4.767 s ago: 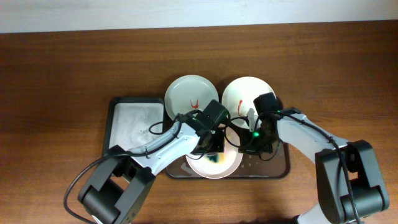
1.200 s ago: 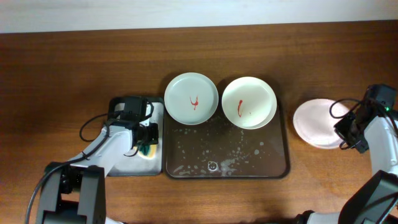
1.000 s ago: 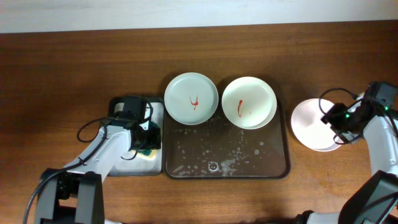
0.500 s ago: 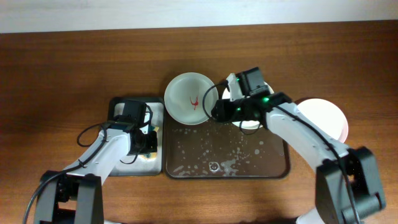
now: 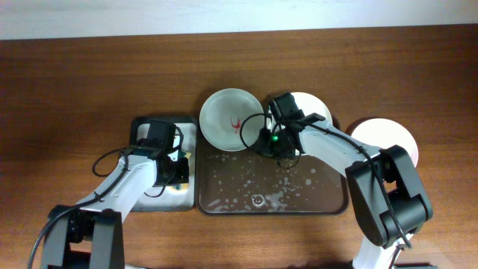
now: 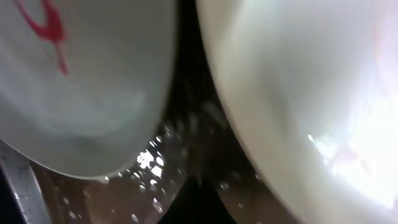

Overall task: Clean dirty plates on tray and stack at the side
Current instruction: 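Grasp the pale green plate rim with the right gripper and pull it center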

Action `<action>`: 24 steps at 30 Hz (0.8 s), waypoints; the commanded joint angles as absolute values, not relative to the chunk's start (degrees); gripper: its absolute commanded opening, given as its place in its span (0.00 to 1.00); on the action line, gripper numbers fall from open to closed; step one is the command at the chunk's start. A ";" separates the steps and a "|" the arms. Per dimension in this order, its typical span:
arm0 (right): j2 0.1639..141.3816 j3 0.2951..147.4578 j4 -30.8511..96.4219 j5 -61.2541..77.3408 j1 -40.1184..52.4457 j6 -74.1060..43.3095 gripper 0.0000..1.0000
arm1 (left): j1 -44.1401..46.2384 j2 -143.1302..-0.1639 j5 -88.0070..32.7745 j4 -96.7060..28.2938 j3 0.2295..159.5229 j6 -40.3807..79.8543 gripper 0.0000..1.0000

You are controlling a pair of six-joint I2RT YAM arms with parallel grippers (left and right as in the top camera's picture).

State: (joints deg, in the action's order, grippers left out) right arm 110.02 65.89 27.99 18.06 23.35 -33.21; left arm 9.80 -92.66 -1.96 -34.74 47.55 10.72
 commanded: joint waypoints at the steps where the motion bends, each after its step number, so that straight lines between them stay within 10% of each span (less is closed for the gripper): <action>1: 107.96 67.11 26.76 18.81 23.66 -33.28 0.17 | 10.02 -92.66 -2.59 -34.76 45.93 11.27 0.00; 5: 106.85 68.10 20.23 18.76 23.62 -33.30 0.40 | 10.02 -92.66 -2.59 -34.70 45.93 11.27 0.00; 9: 108.99 68.05 19.42 15.57 23.73 -33.54 0.39 | 10.02 -92.66 -2.59 -34.57 45.93 11.27 0.00; 16: 111.15 68.07 22.94 16.51 23.77 -33.54 0.08 | 10.02 -92.66 -2.59 -34.57 45.93 11.27 0.00; 24: 107.96 68.10 47.09 30.04 23.77 -33.26 0.04 | 10.02 -92.66 -2.57 -34.54 45.93 11.27 0.00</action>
